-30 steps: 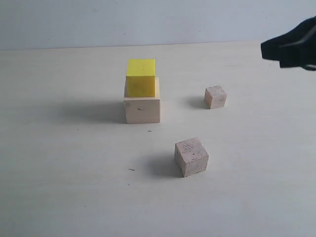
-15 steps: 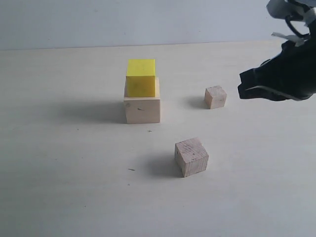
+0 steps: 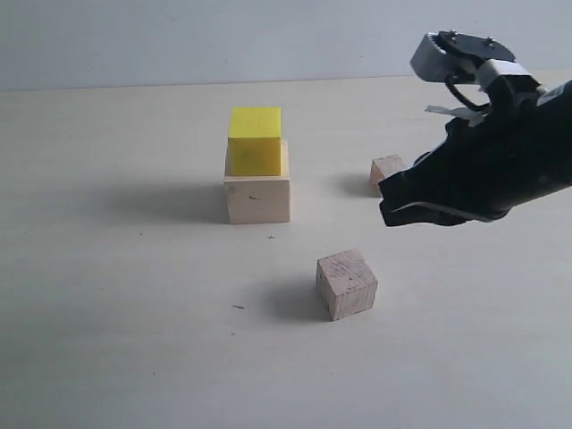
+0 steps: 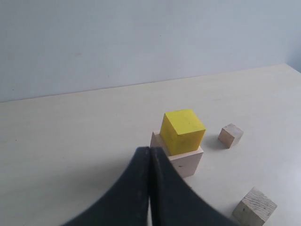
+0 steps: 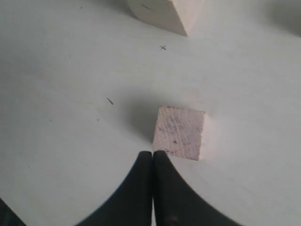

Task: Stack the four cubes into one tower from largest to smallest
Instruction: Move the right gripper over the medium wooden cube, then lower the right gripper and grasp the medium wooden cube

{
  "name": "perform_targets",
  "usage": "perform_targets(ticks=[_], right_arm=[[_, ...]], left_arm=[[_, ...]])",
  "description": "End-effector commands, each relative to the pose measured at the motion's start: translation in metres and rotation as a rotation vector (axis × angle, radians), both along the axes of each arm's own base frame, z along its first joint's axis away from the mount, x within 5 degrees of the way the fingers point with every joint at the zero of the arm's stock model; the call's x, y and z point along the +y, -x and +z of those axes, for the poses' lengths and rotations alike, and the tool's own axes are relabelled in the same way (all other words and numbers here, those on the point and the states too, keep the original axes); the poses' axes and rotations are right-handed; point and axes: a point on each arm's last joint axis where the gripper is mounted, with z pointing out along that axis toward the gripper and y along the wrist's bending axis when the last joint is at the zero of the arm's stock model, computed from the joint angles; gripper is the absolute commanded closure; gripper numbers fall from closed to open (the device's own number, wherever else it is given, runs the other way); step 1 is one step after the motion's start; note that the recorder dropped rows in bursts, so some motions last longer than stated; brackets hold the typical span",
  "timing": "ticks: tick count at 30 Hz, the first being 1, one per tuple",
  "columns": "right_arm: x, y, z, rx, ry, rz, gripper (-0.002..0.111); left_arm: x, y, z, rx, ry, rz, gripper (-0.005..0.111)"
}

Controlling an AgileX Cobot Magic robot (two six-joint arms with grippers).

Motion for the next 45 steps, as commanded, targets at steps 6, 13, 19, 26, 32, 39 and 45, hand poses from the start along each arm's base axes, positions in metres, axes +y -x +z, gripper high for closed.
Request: perform_targets(ticks=[6, 13, 19, 26, 32, 39, 45], right_arm=[[0.029, 0.016, -0.018, 0.011, 0.198, 0.009, 0.108], [0.048, 0.025, -0.024, 0.026, 0.297, 0.052, 0.108], [0.055, 0.001, 0.011, -0.002, 0.453, -0.037, 0.108], [0.074, -0.018, 0.002, 0.047, 0.49, -0.01, 0.07], [0.089, -0.025, -0.034, 0.166, 0.484, -0.034, 0.028], [0.099, -0.033, -0.055, 0.179, 0.461, -0.041, 0.028], [0.101, -0.036, -0.068, 0.203, 0.469, -0.067, 0.028]], left_arm=[[0.001, 0.001, -0.001, 0.002, 0.008, 0.002, 0.107], [0.001, 0.001, -0.001, 0.002, 0.008, 0.002, 0.107], [0.0, 0.001, -0.001, 0.003, 0.012, 0.003, 0.107], [0.0, 0.001, -0.001, 0.003, 0.014, 0.003, 0.107], [0.0, 0.001, -0.001, 0.0, 0.014, 0.002, 0.107], [0.0, 0.001, -0.001, 0.0, 0.014, 0.002, 0.107], [0.0, 0.001, -0.001, 0.0, 0.014, 0.002, 0.107]])
